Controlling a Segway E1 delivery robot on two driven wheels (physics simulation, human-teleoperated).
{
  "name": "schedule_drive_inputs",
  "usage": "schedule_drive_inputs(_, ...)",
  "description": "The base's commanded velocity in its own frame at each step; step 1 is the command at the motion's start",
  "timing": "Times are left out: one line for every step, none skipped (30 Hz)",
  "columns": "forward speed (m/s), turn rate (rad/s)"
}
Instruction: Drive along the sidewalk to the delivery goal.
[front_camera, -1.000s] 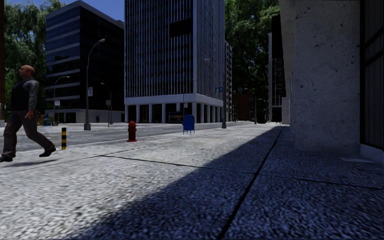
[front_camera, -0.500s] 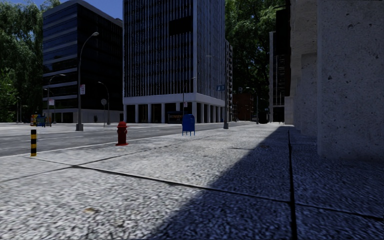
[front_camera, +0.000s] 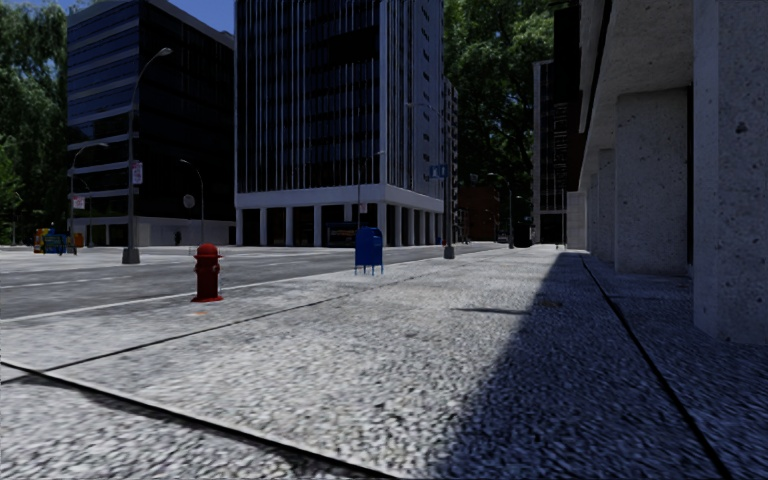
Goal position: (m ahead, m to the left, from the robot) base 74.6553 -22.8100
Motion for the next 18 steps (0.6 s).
schedule_drive_inputs(2.0,-0.23)
schedule_drive_inputs(2.0,-0.23)
schedule_drive_inputs(2.0,-0.25)
schedule_drive_inputs(2.0,-0.29)
schedule_drive_inputs(2.0,-0.3)
schedule_drive_inputs(2.0,-0.3)
schedule_drive_inputs(2.0,-0.3)
schedule_drive_inputs(2.0,-0.3)
schedule_drive_inputs(2.0,-0.3)
schedule_drive_inputs(2.0,-0.3)
schedule_drive_inputs(2.0,-0.3)
schedule_drive_inputs(2.0,-0.3)
schedule_drive_inputs(2.0,-0.3)
schedule_drive_inputs(2.0,-0.3)
schedule_drive_inputs(2.0,-0.31)
schedule_drive_inputs(2.0,-0.31)
schedule_drive_inputs(2.0,-0.31)
schedule_drive_inputs(2.0,-0.31)
